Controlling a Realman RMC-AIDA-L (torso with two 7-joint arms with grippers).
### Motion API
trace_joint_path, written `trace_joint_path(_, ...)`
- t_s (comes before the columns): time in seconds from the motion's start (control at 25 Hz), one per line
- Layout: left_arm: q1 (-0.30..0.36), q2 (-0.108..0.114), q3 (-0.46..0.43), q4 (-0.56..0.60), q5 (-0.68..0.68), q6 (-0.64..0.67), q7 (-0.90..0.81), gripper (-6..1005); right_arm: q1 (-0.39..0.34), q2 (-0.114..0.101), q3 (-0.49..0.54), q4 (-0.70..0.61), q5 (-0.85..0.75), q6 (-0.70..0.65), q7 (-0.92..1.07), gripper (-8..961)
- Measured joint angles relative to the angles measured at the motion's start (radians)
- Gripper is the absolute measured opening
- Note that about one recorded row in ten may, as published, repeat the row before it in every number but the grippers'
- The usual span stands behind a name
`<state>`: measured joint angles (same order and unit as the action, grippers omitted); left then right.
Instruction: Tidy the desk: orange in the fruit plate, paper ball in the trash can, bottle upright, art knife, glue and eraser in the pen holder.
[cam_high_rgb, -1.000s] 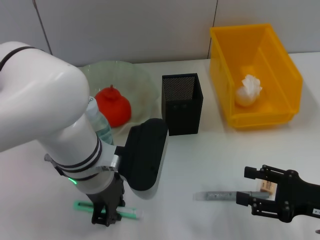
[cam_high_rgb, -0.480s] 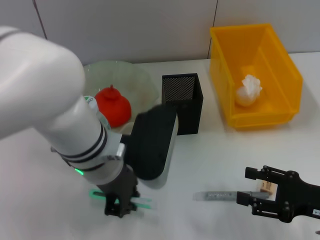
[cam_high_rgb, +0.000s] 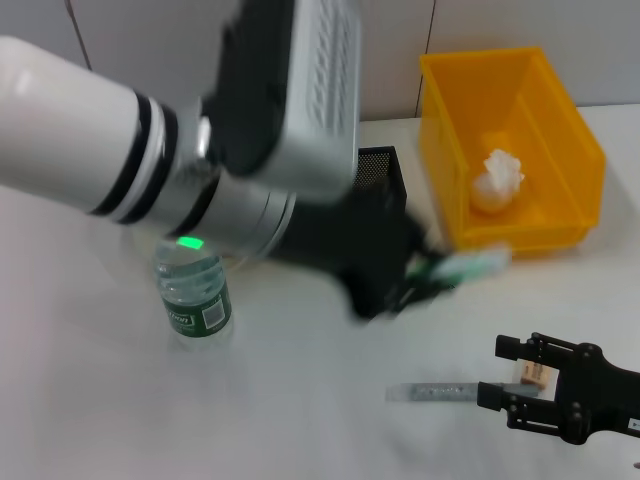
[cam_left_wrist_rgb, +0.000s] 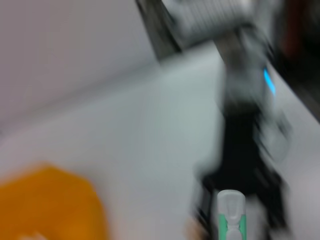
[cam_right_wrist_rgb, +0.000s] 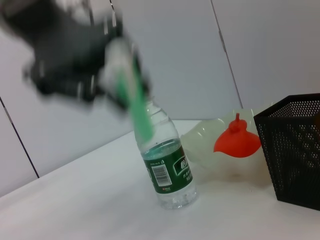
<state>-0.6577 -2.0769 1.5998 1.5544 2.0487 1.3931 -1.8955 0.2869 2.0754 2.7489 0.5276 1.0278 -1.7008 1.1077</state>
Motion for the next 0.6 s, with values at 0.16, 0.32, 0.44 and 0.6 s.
trace_joint_path(0.16,0.114,-0.001,0.062,0.033,-0.197,-0.328,0.061,187,0.001,0.0,0.0,0.0,0.0,0.0,0.001,771)
trace_joint_path(0.32,0.231,-0.001,0.214,-0.016,-0.494,-0.721,0.314,187,0.001,0.0,0.0,0.001,0.001,0.0,0.001,771)
trace_joint_path(0.44,0.242,-0.003,0.309,-0.106,-0.772,-0.873,0.568,187,0.002,0.0,0.0,0.0,0.001,0.001,0.001,771)
trace_joint_path(0.6,0.178,-0.003,0.363,-0.303,-1.215,-0.881,0.959,187,0.008,0.001,0.0,-0.002,0.002,0.004,0.001,771)
